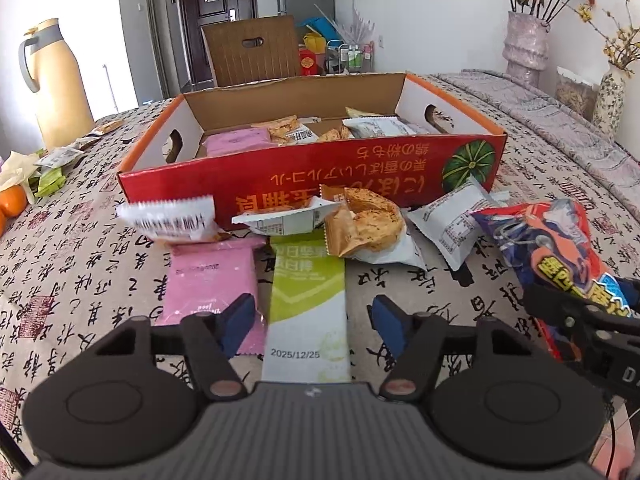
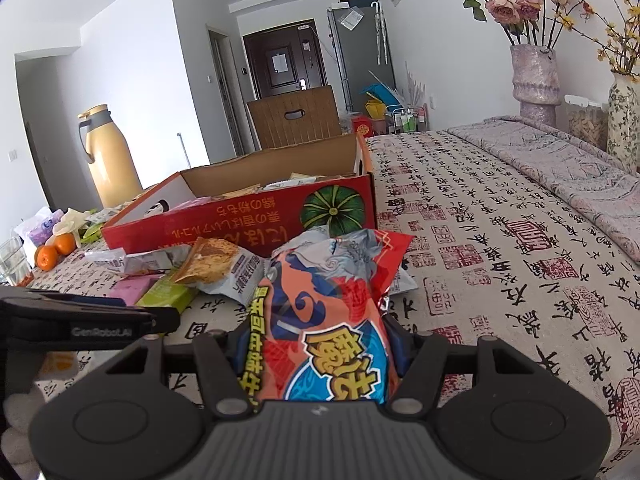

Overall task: Organize snacks
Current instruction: 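Grasp the green-and-white bar with the left gripper while the right gripper holds the bag, then carry the orange-and-blue bag and green-and-white bar over the box with both grippers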

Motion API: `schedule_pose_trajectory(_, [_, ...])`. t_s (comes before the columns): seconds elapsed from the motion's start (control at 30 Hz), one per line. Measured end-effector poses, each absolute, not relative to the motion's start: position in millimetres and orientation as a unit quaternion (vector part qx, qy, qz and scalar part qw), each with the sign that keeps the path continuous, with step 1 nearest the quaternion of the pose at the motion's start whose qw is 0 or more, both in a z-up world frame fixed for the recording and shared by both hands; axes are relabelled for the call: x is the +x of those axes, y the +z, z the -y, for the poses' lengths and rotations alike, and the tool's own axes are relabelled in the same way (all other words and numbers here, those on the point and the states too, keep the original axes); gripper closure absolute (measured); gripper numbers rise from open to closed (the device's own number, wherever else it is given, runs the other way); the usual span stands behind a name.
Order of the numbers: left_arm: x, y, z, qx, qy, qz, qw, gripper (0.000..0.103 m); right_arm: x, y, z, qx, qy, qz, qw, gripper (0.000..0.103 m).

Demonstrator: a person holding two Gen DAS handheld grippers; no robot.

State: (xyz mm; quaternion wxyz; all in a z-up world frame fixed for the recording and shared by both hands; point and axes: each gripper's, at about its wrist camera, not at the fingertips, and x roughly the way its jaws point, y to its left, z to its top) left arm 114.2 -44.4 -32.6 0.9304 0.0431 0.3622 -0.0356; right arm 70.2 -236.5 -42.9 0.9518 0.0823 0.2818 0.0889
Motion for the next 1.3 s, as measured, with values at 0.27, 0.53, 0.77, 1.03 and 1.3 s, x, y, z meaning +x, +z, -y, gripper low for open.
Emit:
schedule_pose_trajectory(0.27, [117, -37, 49, 0.045, -0.031, -0.362, 0.931, 0.04, 71, -46, 238, 0.082, 0.09, -0.285, 0.951, 0.042])
schedule_pose_trajectory(0.53, [111, -39, 54, 0.042, -0.055, -0.37, 0.926, 0.057, 71, -45, 236, 0.08, 0.09, -0.284, 0.951, 0.042])
schedule_pose_trajectory(0.77, [118, -39, 48, 0.028, -0.042, -0.374, 0.926, 0.056, 69, -44, 234, 0.075, 0.09, -0.284, 0.952, 0.042])
schedule_pose_trajectory(1.03, [111, -38, 48, 0.034, -0.041, -0.367, 0.929, 0.065, 63, -40, 233, 0.068, 0.089, -0.279, 0.954, 0.042])
schedule_pose_trajectory(1.3, [98, -31, 42, 0.03, -0.043, -0.354, 0.934, 0.065, 56, -36, 229, 0.062, 0.09, -0.274, 0.956, 0.042])
